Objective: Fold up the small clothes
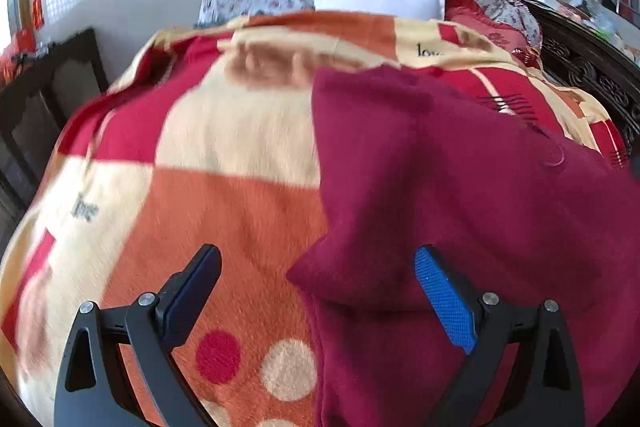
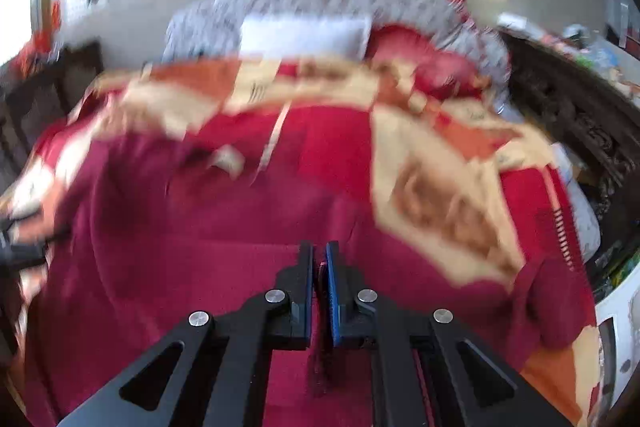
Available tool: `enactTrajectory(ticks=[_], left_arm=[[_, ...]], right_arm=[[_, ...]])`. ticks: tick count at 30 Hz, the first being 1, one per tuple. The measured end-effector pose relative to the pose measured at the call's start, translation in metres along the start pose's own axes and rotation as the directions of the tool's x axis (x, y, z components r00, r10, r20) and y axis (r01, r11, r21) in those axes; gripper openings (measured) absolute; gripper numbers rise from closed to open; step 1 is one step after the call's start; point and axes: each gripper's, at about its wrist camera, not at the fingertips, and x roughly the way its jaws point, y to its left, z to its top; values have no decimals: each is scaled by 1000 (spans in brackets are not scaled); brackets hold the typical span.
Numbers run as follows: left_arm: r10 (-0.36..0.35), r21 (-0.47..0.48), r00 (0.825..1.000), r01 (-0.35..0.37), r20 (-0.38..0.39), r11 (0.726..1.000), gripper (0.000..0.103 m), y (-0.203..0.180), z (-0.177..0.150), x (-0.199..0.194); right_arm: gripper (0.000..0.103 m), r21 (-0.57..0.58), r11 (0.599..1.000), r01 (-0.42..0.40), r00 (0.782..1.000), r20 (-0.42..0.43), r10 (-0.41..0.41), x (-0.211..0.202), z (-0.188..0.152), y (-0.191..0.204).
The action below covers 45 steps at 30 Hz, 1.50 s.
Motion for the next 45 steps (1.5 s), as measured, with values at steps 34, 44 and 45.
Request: enactTrajectory(ticks=[34, 44, 45], left_arm=[[-36, 36, 999, 35, 37, 999, 97, -64, -4, -35], [11, 51, 998, -14, 59, 999, 97, -76, 7, -13], [7, 45, 998, -10, 58, 999, 97, -75, 7, -10]], right_arm=[[50, 189, 981, -34, 997, -64, 47, -13, -45, 18], [50, 183, 979, -86, 994, -56, 98, 21, -17, 49], [50, 168, 983, -76, 994, -68, 89, 26, -14, 54]])
